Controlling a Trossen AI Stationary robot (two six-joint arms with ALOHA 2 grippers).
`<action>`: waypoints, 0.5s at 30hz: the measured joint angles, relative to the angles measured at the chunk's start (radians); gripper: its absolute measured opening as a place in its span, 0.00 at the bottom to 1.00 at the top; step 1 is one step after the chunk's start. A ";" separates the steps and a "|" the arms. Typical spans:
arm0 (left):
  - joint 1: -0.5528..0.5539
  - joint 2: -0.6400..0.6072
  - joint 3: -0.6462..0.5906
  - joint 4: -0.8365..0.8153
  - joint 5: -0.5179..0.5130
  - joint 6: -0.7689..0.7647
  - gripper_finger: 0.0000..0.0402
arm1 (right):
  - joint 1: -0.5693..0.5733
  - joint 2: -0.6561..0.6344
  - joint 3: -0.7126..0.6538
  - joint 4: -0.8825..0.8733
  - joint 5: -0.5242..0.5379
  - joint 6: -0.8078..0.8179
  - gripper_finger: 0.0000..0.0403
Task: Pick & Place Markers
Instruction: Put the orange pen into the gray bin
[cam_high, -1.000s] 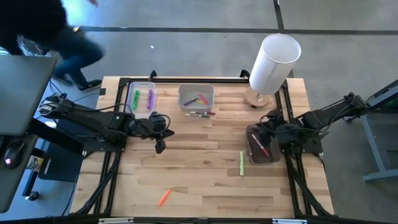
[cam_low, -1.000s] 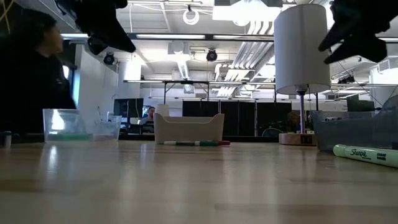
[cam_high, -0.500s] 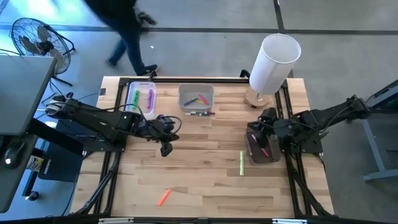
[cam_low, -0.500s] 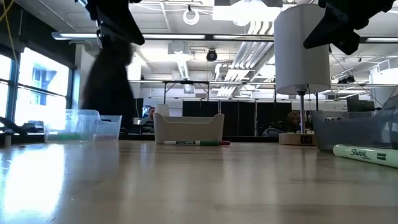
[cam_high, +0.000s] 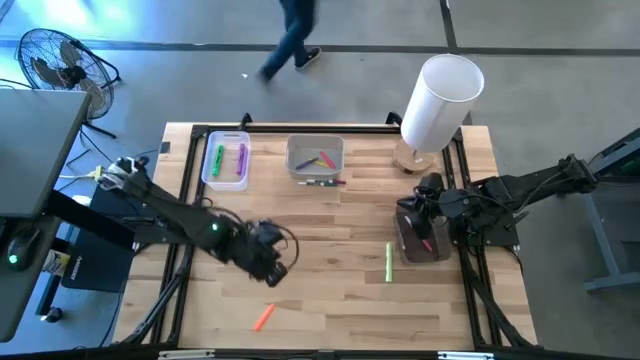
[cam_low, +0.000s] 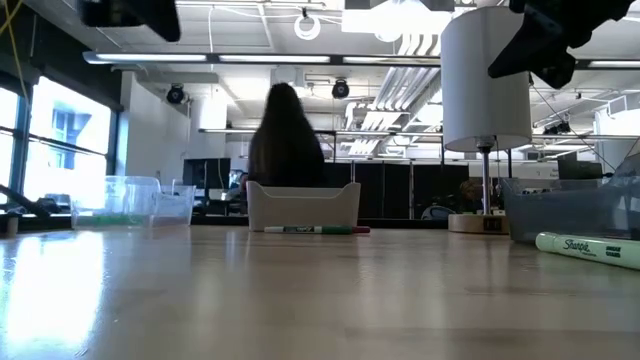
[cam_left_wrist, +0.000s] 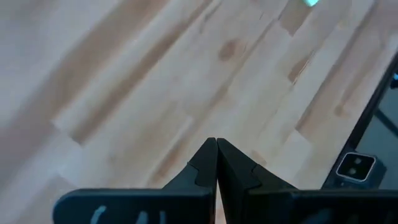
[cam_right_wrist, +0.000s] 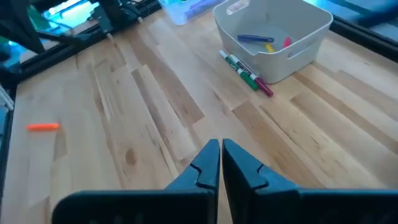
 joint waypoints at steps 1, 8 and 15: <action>-0.019 0.025 0.006 0.000 -0.001 -0.055 0.00 | 0.000 -0.001 0.000 0.000 -0.002 -0.015 0.02; -0.119 0.202 0.035 -0.009 0.118 -0.365 0.00 | 0.001 -0.002 0.000 -0.004 -0.079 -0.134 0.01; -0.169 0.331 0.063 0.022 0.239 -0.489 0.01 | 0.000 -0.002 0.000 -0.004 -0.114 -0.168 0.00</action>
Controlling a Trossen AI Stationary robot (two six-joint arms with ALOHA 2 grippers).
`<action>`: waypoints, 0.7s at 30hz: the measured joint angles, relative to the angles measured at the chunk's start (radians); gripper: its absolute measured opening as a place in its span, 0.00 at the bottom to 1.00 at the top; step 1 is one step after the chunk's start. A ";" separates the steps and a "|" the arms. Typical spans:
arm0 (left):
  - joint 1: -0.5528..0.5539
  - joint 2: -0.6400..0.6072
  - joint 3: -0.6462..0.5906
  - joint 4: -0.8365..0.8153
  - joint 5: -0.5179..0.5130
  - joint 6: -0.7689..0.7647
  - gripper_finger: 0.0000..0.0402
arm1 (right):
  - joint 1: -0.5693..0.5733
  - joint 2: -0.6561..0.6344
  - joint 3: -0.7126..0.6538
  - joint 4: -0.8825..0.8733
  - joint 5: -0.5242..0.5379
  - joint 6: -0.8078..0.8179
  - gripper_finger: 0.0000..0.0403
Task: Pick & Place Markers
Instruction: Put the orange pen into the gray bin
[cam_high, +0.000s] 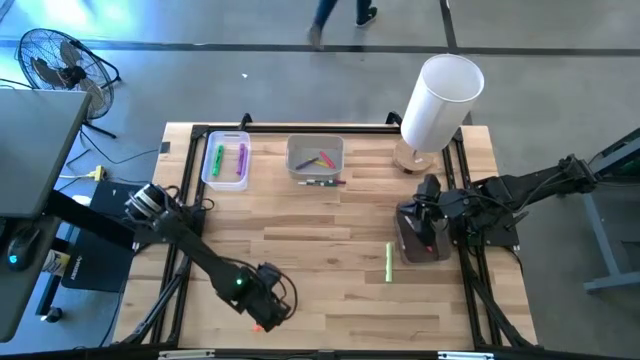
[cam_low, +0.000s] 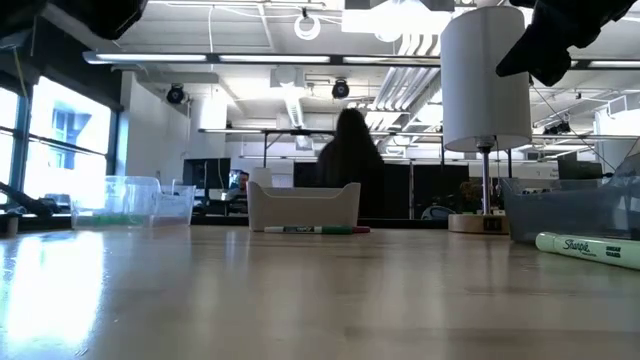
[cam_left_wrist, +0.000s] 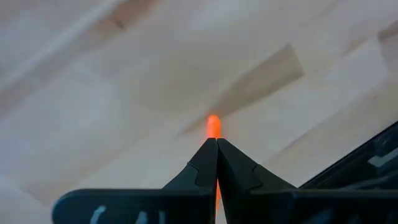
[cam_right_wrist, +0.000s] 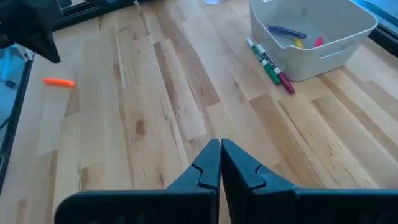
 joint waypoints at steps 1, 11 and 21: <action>-0.001 0.012 0.000 0.018 0.009 -0.002 0.01 | 0.000 0.000 0.000 0.000 -0.002 -0.002 0.00; 0.003 0.078 0.000 0.092 0.052 -0.021 0.21 | 0.000 0.000 0.000 0.000 0.004 -0.002 0.00; 0.004 0.143 0.000 0.102 0.104 -0.025 0.40 | 0.000 0.000 0.000 -0.001 0.009 -0.002 0.00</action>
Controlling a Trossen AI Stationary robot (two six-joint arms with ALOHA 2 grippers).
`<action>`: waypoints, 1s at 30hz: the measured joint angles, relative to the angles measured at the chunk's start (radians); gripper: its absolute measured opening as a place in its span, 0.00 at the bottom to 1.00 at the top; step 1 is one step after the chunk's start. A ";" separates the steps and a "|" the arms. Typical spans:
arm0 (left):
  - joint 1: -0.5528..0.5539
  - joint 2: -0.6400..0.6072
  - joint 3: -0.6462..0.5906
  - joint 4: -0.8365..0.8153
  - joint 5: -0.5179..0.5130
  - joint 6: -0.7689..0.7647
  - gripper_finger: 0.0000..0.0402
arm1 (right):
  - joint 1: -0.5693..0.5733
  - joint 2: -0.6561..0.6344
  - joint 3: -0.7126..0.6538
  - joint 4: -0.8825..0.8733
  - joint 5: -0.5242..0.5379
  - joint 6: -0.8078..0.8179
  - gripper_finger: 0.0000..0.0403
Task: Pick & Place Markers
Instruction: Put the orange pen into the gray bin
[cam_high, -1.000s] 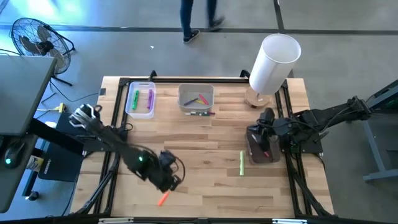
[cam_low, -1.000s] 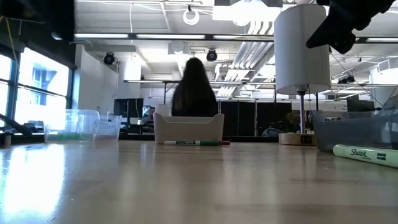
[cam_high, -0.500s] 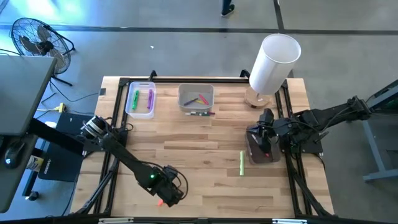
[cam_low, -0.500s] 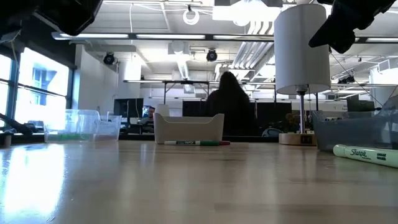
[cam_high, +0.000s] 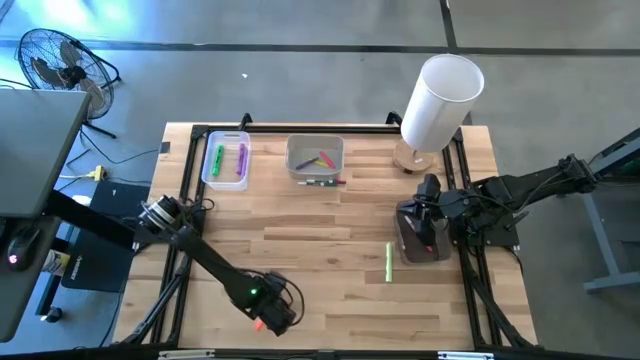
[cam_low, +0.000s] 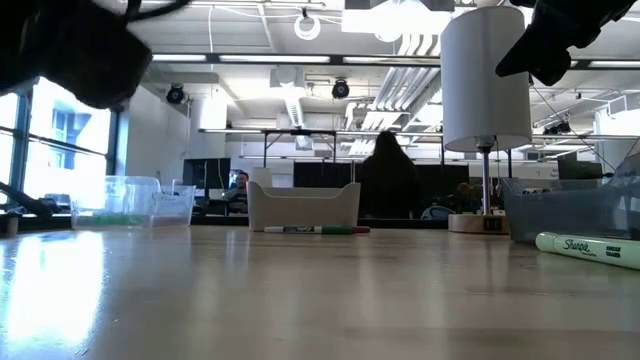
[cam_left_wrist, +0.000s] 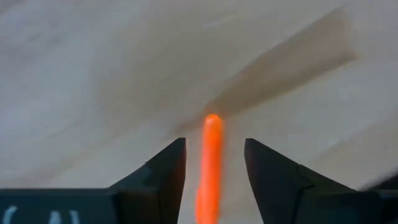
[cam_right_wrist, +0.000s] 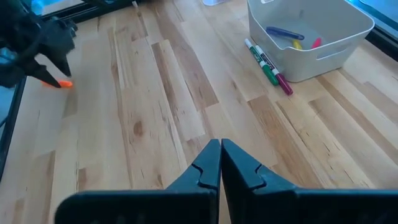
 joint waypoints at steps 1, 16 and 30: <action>0.000 0.014 -0.001 0.000 0.017 0.000 0.40 | 0.000 0.000 0.000 0.000 0.000 0.000 0.00; 0.003 0.091 0.003 -0.009 0.119 0.010 0.14 | 0.000 0.000 0.000 0.000 -0.008 0.000 0.00; 0.040 0.030 -0.006 0.018 0.117 0.046 0.06 | 0.000 0.000 0.000 0.001 -0.012 0.000 0.00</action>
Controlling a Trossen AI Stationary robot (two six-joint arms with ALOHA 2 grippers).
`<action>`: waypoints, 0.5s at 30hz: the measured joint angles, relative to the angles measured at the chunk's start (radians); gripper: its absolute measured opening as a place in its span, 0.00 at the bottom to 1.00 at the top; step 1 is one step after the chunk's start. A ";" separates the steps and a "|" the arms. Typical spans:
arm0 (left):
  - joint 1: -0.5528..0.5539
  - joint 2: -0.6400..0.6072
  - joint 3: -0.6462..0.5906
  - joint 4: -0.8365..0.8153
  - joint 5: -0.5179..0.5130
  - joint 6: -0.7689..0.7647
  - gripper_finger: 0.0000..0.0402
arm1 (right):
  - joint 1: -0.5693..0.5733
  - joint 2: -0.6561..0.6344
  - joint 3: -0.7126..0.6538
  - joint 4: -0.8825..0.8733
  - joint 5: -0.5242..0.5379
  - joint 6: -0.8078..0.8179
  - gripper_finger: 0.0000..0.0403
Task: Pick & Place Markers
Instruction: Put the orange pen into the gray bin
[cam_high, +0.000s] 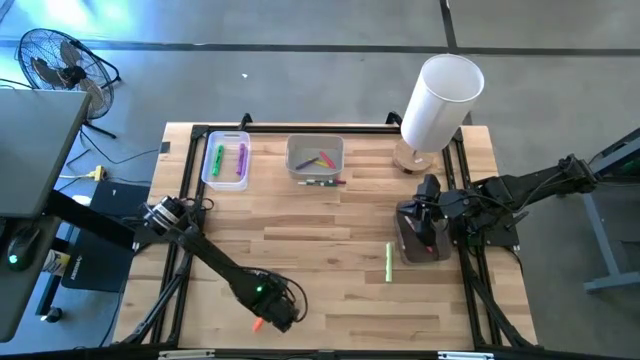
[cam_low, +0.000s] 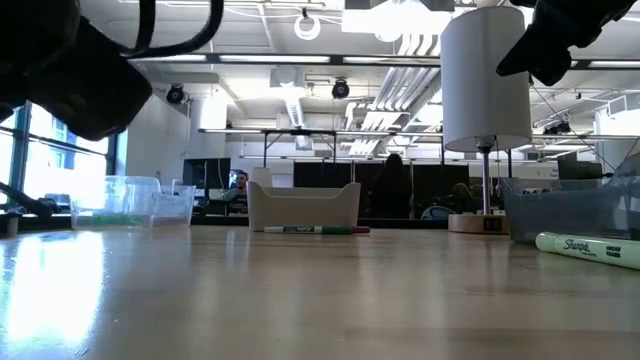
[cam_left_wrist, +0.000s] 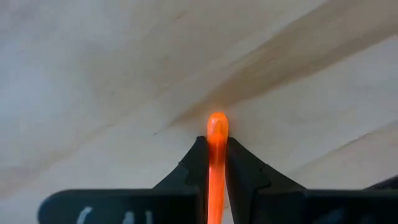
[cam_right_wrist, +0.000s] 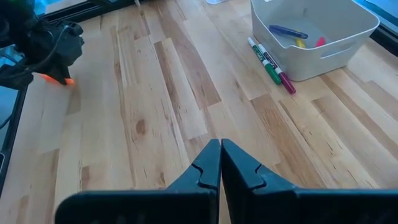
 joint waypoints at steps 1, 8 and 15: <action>0.013 -0.008 -0.001 0.005 -0.016 0.013 0.06 | 0.000 0.000 0.000 0.000 0.000 0.000 0.00; 0.112 -0.115 0.032 -0.010 -0.166 0.193 0.05 | 0.000 0.000 0.000 0.006 -0.001 0.000 0.00; 0.311 -0.163 0.178 -0.064 -0.221 0.616 0.05 | 0.000 0.000 0.000 0.015 0.001 0.022 0.00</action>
